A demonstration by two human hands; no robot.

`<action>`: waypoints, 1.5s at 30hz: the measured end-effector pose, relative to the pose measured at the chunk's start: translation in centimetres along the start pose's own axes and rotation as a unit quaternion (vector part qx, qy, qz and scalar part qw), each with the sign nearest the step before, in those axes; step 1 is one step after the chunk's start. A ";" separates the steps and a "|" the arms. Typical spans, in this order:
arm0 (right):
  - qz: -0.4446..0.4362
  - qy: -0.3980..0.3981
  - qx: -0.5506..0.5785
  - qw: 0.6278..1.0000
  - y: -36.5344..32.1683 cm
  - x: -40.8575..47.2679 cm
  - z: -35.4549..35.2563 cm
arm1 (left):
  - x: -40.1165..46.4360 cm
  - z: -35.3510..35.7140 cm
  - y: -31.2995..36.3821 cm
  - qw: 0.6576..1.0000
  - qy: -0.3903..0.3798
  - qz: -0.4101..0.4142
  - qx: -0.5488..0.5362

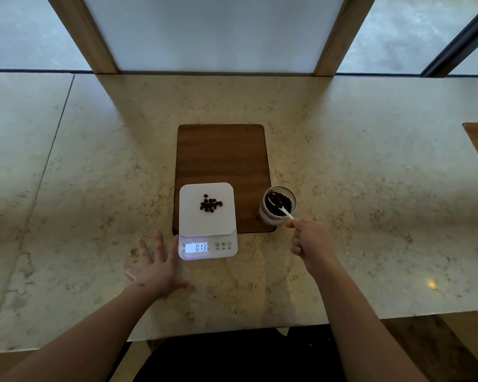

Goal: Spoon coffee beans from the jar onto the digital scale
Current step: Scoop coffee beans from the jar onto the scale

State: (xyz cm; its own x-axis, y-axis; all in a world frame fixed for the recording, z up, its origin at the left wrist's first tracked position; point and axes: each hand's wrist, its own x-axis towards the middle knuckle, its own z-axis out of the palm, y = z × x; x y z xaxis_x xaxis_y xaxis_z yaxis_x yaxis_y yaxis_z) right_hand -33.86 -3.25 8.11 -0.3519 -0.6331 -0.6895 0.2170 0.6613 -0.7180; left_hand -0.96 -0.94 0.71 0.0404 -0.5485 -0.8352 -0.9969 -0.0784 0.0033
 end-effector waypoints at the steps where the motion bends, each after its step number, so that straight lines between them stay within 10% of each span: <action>1: 0.000 -0.002 0.002 1.000 -0.1 0.0 0.1 | 0.0 0.1 -0.1 1.000 0.000 0.001 -0.001; 45: 0.012 -0.086 -0.089 0.992 1.1 -0.5 6.8 | 1.3 1.0 -0.7 0.999 0.026 0.012 -0.014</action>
State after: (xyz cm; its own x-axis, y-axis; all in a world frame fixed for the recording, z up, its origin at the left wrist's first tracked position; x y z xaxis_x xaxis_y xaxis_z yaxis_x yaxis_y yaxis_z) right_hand -27.29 -4.93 7.00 -0.1856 -0.6658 -0.7227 0.0544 0.7274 -0.6841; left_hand -0.30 -0.75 -0.99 0.0210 -0.5930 -0.8049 -0.9953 -0.0884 0.0392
